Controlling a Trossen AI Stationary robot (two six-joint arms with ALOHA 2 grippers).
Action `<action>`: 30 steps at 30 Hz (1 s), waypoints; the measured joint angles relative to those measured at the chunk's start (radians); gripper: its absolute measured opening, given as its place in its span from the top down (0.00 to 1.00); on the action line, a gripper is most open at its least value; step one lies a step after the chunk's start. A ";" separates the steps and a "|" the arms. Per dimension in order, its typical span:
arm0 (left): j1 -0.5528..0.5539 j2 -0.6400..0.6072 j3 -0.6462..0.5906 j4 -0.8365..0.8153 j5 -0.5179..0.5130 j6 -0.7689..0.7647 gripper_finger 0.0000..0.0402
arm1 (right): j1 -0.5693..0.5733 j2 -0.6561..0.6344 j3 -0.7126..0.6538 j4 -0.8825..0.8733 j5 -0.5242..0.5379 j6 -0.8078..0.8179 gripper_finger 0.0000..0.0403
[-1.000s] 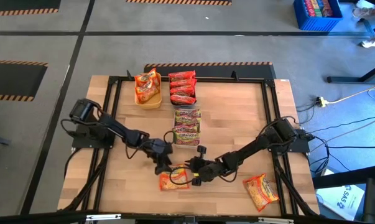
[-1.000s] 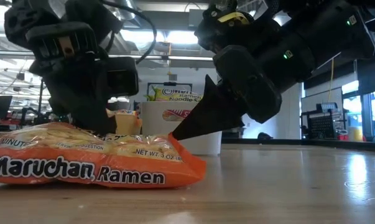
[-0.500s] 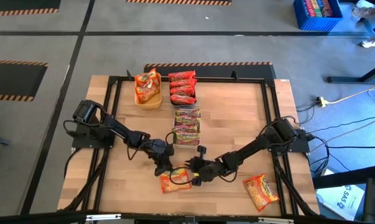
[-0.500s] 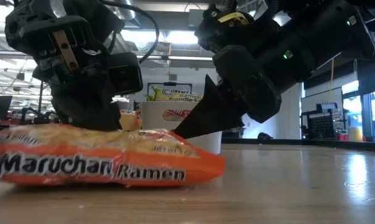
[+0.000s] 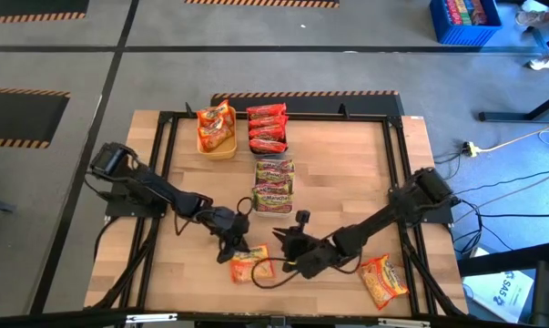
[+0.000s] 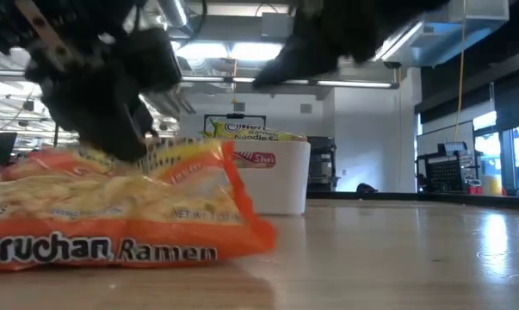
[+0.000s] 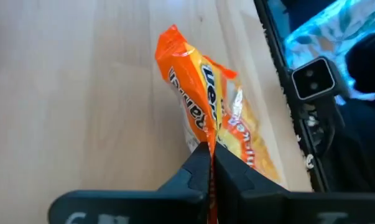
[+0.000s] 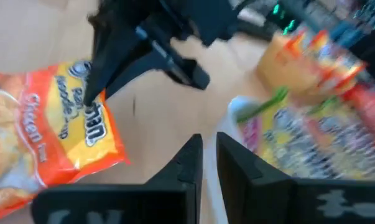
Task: Sort Maruchan noodles
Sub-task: Put the top orange noodle pack into the yellow bin
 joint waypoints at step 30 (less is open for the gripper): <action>0.129 -0.817 0.245 -1.057 -0.460 0.365 1.00 | -0.383 -0.641 -0.523 0.073 0.010 -0.053 0.92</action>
